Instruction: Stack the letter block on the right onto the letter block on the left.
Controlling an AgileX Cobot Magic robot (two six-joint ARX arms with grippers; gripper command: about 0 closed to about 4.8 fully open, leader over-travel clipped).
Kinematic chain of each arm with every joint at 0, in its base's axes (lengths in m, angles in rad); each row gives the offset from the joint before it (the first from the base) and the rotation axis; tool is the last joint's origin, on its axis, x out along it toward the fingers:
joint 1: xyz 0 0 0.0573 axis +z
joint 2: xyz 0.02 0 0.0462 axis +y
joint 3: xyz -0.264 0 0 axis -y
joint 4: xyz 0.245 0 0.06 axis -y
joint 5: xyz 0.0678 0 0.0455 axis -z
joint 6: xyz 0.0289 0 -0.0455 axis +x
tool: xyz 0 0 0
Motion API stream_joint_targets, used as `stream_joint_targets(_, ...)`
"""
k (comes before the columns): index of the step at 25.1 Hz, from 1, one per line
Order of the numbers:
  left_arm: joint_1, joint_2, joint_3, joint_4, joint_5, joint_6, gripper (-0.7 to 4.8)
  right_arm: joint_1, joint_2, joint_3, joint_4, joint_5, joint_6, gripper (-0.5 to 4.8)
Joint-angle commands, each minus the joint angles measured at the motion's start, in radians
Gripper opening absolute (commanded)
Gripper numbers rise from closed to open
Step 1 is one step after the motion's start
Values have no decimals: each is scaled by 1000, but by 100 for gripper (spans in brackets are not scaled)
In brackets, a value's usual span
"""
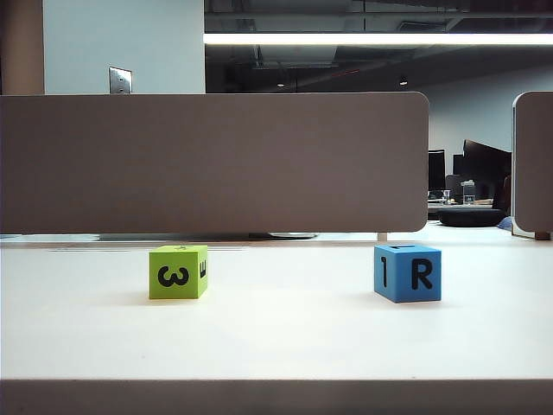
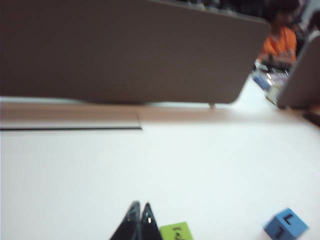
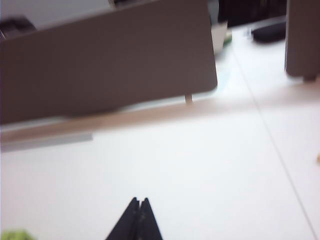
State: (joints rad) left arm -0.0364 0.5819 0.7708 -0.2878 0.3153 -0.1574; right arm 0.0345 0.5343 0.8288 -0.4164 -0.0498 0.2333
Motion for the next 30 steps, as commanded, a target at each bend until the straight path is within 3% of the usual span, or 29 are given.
stream_joint_targets(1, -37, 124, 111, -53, 20, -14, -5, 10, 146, 97, -56, -21, -6, -4)
stream_joint_targets(7, -84, 266, 211, -119, 20, -11, -5, 110, 364, 172, -62, -2, -80, -4)
stream_joint_targets(9, -127, 308, 230, -168, 18, -11, -5, 228, 481, 188, -62, 120, -183, -4)
stream_joint_targets(11, -150, 322, 231, -196, 12, -11, -5, 278, 539, 188, -63, 178, -186, 3)
stream_joint_targets(12, -160, 328, 231, -213, 1, -11, -5, 296, 564, 188, -63, 187, -186, 22)
stream_joint_targets(13, -167, 332, 231, -227, -6, -11, -5, 318, 595, 188, -61, 186, -186, 72)
stream_joint_targets(16, -191, 336, 231, -265, -8, 9, -5, 365, 664, 188, -58, 187, -185, 285)
stream_joint_targets(21, -234, 335, 234, -288, -8, 27, -5, 408, 764, 188, -42, 182, -182, 479)
stream_joint_targets(30, -296, 333, 238, -260, 2, 107, -5, 410, 927, 188, 64, 209, -181, 479)
